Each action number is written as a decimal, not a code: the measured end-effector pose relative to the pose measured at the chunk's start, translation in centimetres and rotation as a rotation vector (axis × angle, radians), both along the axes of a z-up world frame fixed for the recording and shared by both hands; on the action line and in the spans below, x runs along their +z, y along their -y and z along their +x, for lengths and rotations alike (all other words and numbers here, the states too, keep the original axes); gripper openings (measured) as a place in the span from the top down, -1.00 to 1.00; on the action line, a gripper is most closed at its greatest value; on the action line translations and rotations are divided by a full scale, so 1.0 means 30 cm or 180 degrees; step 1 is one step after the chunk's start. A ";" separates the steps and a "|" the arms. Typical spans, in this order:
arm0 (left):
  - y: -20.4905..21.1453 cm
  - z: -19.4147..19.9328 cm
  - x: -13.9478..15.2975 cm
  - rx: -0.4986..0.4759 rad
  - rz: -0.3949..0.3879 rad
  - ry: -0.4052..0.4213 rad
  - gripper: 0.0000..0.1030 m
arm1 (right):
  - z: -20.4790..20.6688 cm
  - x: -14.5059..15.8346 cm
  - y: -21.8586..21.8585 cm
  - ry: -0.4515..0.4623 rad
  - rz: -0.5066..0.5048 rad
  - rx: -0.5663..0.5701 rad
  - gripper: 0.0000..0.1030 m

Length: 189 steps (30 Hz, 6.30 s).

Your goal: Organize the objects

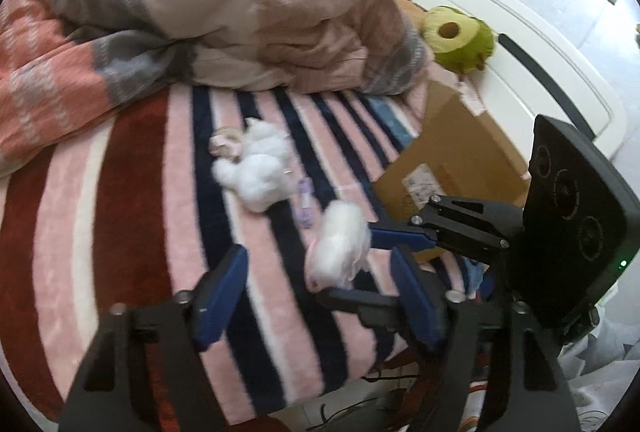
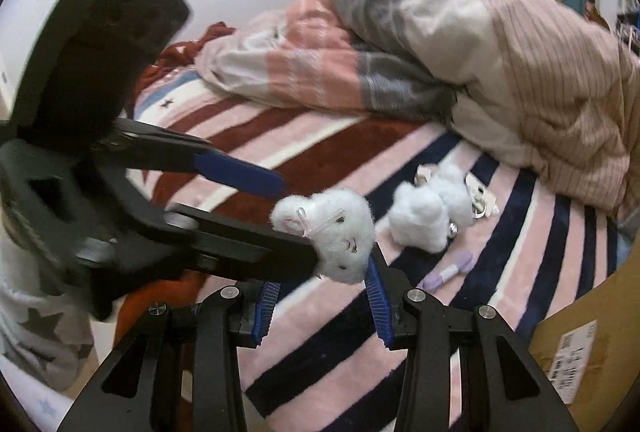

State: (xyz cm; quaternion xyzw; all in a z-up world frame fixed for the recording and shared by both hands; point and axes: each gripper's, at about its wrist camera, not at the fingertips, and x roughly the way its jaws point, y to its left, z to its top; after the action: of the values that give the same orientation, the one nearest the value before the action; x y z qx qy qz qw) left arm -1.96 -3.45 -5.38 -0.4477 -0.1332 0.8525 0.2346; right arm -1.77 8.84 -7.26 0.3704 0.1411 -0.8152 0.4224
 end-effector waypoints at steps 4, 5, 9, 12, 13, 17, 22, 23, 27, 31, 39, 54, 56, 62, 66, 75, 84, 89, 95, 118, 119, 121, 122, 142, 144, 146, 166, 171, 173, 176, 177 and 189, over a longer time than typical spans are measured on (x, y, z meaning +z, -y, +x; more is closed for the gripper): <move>-0.039 0.007 0.049 -0.0071 0.0026 -0.0090 0.19 | 0.031 0.062 -0.013 -0.0130 0.0013 0.0101 0.30; -0.049 0.009 0.061 -0.0085 0.0031 -0.0111 0.27 | 0.037 0.077 -0.018 -0.0152 0.0015 0.0121 0.30; -0.102 0.017 0.125 -0.0139 -0.0009 -0.0234 0.38 | 0.056 0.132 -0.052 -0.0290 0.0035 0.0133 0.30; -0.154 0.012 0.169 -0.0181 -0.0080 -0.0331 0.38 | 0.058 0.172 -0.094 -0.0347 -0.0002 0.0089 0.30; -0.177 0.007 0.185 -0.0207 -0.0105 -0.0354 0.38 | 0.058 0.186 -0.109 -0.0373 -0.0006 0.0066 0.30; -0.269 -0.023 0.231 -0.0311 -0.0159 -0.0406 0.38 | 0.055 0.232 -0.186 -0.0475 -0.0020 -0.0032 0.30; -0.413 -0.077 0.272 -0.0506 -0.0213 -0.0434 0.42 | 0.030 0.271 -0.305 -0.0514 -0.0033 -0.0217 0.30; -0.436 -0.084 0.276 -0.0538 -0.0224 -0.0438 0.42 | 0.023 0.276 -0.334 -0.0518 -0.0035 -0.0265 0.30; -0.575 -0.136 0.294 -0.0731 -0.0264 -0.0433 0.42 | -0.005 0.292 -0.458 -0.0511 -0.0053 -0.0484 0.30; -0.694 -0.187 0.287 -0.0888 -0.0275 -0.0372 0.42 | -0.035 0.290 -0.575 -0.0462 -0.0083 -0.0687 0.30; -0.843 -0.260 0.239 -0.1057 -0.0312 -0.0234 0.42 | -0.082 0.241 -0.746 -0.0282 -0.0148 -0.0976 0.30; -0.909 -0.272 0.222 -0.1114 -0.0419 -0.0205 0.21 | -0.094 0.203 -0.835 -0.0135 -0.0162 -0.1198 0.26; -0.911 -0.266 0.225 -0.1111 -0.0437 -0.0224 0.10 | -0.088 0.205 -0.831 -0.0154 -0.0162 -0.1194 0.26; -0.884 -0.241 0.253 -0.0996 -0.0585 -0.0333 -0.39 | -0.074 0.216 -0.815 -0.0221 -0.0125 -0.1199 -0.04; -0.835 -0.206 0.298 -0.0852 -0.0629 -0.0486 -0.56 | -0.066 0.221 -0.812 -0.0229 -0.0116 -0.1209 -0.09; -0.661 -0.126 0.357 -0.0548 -0.0631 -0.0635 -0.57 | -0.046 0.240 -0.771 -0.0283 -0.0104 -0.1154 -0.09; -0.422 -0.060 0.346 -0.0171 -0.0574 -0.0666 -0.57 | -0.004 0.287 -0.634 -0.0380 -0.0181 -0.0960 -0.09; -0.272 -0.020 0.317 0.0051 -0.0548 -0.0671 -0.57 | 0.028 0.298 -0.468 -0.0409 -0.0163 -0.0629 -0.09; -0.111 0.007 0.244 0.0256 -0.0522 -0.0597 -0.57 | 0.037 0.217 -0.256 -0.0237 0.0001 -0.0303 -0.09; 0.110 -0.019 -0.097 0.0495 -0.0447 0.0021 -0.57 | -0.273 -0.304 -0.120 0.0508 0.0084 -0.1423 0.40; 0.111 -0.022 -0.101 0.0492 -0.0439 0.0027 -0.57 | -0.277 -0.304 -0.111 0.0447 0.0137 -0.1414 0.49; 0.106 -0.022 -0.103 0.0479 -0.0432 0.0032 -0.57 | -0.275 -0.302 -0.106 0.0428 0.0184 -0.1359 0.78; 0.104 -0.022 -0.103 0.0471 -0.0428 0.0030 -0.57 | -0.271 -0.296 -0.106 0.0415 0.0202 -0.1315 0.83; 0.036 0.011 -0.062 0.0327 -0.0448 -0.0026 -0.57 | -0.131 -0.291 -0.146 0.0285 0.0686 -0.0636 0.39; 0.038 0.016 -0.059 0.0340 -0.0453 -0.0023 -0.57 | -0.149 -0.298 -0.154 0.0331 0.0590 -0.0690 0.60; 0.039 0.017 -0.059 0.0347 -0.0448 -0.0008 -0.57 | -0.158 -0.305 -0.147 0.0262 0.0653 -0.0698 0.86; -0.148 0.003 0.174 -0.0103 -0.0046 -0.0421 0.02 | 0.046 0.138 -0.152 -0.0435 0.0024 -0.0060 0.89; -0.245 -0.040 0.227 -0.0230 0.0083 -0.0454 0.28 | 0.056 0.207 -0.240 -0.0549 -0.0074 -0.0136 0.89; -0.290 -0.051 0.246 -0.0286 0.0070 -0.0479 0.31 | 0.058 0.227 -0.285 -0.0584 -0.0085 -0.0211 0.89; -0.364 -0.072 0.277 -0.0367 0.0028 -0.0512 0.40 | 0.055 0.252 -0.349 -0.0626 -0.0122 -0.0291 0.89; -0.397 -0.083 0.287 -0.0406 0.0015 -0.0514 0.41 | 0.054 0.261 -0.377 -0.0641 -0.0136 -0.0328 0.89; -0.735 -0.208 0.299 -0.0842 -0.0208 -0.0416 0.43 | 0.003 0.279 -0.670 -0.0580 -0.0121 -0.0818 0.89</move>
State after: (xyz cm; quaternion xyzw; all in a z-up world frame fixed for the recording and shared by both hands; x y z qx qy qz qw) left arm -8.20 18.60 3.58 -0.4124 -0.0296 0.8453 0.3383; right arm -1.69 28.93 1.11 0.3019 0.1148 -0.8952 0.3070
